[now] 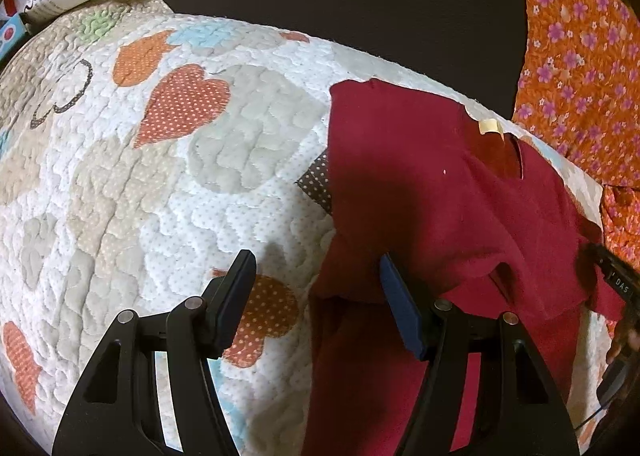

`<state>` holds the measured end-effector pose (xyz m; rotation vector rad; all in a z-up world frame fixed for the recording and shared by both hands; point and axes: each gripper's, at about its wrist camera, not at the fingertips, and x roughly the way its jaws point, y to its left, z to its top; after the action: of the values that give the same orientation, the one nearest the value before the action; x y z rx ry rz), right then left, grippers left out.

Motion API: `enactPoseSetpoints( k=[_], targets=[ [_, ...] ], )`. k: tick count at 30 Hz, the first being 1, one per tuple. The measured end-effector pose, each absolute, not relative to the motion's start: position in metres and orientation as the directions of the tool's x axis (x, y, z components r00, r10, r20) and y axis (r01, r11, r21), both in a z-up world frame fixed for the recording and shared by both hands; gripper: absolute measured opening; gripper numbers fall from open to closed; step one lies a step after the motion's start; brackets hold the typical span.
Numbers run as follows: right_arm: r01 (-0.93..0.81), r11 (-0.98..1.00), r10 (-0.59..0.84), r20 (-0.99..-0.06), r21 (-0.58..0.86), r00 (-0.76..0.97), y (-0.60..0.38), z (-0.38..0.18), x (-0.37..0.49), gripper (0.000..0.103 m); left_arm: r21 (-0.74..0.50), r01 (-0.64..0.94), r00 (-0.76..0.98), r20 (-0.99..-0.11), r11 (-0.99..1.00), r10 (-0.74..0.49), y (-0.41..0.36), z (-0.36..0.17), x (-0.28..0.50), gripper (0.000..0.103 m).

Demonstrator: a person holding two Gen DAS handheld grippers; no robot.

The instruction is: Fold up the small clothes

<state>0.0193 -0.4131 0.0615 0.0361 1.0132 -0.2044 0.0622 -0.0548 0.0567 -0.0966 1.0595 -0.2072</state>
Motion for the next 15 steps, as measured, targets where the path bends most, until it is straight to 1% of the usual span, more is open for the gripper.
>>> enactPoseSetpoints(
  k=[2, 3, 4, 5, 7, 9, 10, 12, 15],
  targets=[
    [0.204, 0.979, -0.105, -0.864, -0.003, 0.492, -0.426, 0.048, 0.017, 0.045, -0.167, 0.126, 0.464, -0.861, 0.978, -0.207, -0.059, 0.053, 0.063, 0.064],
    [0.191, 0.981, -0.067, -0.867, 0.033, 0.494, -0.428, 0.044, 0.015, 0.038, -0.165, 0.129, 0.460, -0.863, 0.978, -0.207, -0.061, 0.052, 0.064, 0.065],
    [0.169, 0.984, -0.031, -0.864, 0.063, 0.502, -0.426, 0.040, 0.014, 0.028, -0.161, 0.134, 0.455, -0.866, 0.978, -0.206, -0.063, 0.050, 0.064, 0.065],
    [0.157, 0.986, -0.031, -0.865, 0.056, 0.501, -0.423, 0.038, 0.014, 0.009, -0.155, 0.141, 0.451, -0.869, 0.978, -0.202, -0.066, 0.048, 0.064, 0.065],
    [0.148, 0.989, -0.075, -0.846, 0.004, 0.527, -0.418, 0.046, 0.013, 0.005, -0.142, 0.150, 0.445, -0.874, 0.978, -0.195, -0.069, 0.045, 0.063, 0.065],
    [0.152, 0.988, -0.097, -0.817, -0.011, 0.569, -0.418, 0.059, 0.009, 0.005, -0.137, 0.153, 0.440, -0.877, 0.979, -0.192, -0.070, 0.043, 0.063, 0.065],
    [0.174, 0.984, -0.133, -0.789, -0.034, 0.599, -0.421, 0.070, 0.008, 0.005, -0.136, 0.153, 0.437, -0.879, 0.979, -0.190, -0.070, 0.042, 0.063, 0.065],
    [0.216, 0.975, -0.183, -0.768, -0.059, 0.613, -0.426, 0.076, 0.011, 0.005, -0.139, 0.151, 0.430, -0.882, 0.979, -0.192, -0.070, 0.040, 0.064, 0.065],
    [0.245, 0.969, -0.175, -0.809, -0.039, 0.562, -0.435, 0.056, 0.020, 0.005, -0.134, 0.149, 0.423, -0.887, 0.980, -0.185, -0.071, 0.038, 0.065, 0.066]
  ],
)
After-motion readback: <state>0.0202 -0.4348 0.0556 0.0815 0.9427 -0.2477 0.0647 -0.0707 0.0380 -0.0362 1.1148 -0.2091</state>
